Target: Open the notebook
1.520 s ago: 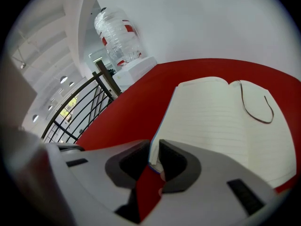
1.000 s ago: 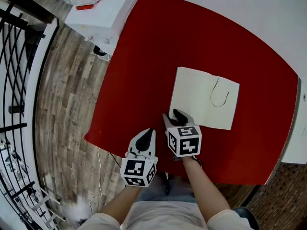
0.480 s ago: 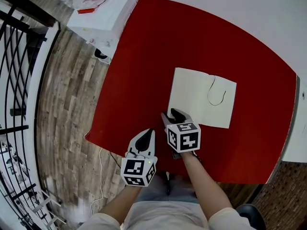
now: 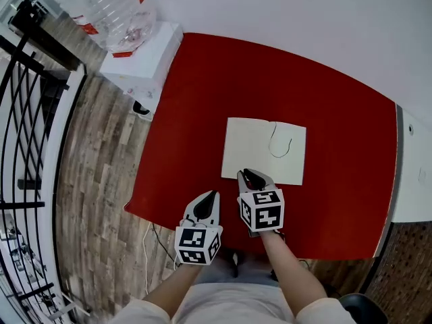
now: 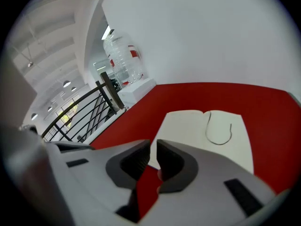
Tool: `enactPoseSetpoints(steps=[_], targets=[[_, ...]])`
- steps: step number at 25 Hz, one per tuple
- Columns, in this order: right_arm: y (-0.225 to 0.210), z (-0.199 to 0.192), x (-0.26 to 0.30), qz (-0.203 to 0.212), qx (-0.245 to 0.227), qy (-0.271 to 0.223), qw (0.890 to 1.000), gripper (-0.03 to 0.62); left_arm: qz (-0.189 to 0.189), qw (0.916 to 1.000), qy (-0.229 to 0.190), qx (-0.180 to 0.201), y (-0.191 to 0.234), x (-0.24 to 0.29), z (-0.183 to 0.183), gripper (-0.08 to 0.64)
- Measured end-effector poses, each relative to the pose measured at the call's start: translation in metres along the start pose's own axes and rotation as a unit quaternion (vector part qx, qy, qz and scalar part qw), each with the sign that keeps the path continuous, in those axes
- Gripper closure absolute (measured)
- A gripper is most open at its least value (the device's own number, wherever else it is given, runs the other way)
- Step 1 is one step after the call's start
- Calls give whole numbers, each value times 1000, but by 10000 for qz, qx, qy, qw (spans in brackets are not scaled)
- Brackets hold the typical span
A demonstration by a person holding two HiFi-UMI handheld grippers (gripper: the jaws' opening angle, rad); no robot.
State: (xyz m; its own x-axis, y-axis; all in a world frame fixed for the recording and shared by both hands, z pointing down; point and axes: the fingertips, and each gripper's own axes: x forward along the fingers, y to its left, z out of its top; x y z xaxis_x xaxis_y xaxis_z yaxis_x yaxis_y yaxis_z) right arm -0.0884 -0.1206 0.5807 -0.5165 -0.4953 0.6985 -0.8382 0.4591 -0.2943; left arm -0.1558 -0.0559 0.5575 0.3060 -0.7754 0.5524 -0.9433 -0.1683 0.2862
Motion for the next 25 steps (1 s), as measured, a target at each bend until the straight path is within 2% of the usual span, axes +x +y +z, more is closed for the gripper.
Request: enactPoseSetpoints(steps=[7, 15, 25], targets=[[-12, 1, -94, -135, -322, -249, 9991, 584, -376, 9987, -153, 318, -57, -23, 44, 554], [-20, -13, -201, -541, -172, -738, 9957, 586, -647, 9963, -87, 564, -115, -62, 46, 554], [-39, -39, -241, -912, 162, -1049, 9902, 586, -652, 9948, -265, 743, -135, -76, 47, 554]])
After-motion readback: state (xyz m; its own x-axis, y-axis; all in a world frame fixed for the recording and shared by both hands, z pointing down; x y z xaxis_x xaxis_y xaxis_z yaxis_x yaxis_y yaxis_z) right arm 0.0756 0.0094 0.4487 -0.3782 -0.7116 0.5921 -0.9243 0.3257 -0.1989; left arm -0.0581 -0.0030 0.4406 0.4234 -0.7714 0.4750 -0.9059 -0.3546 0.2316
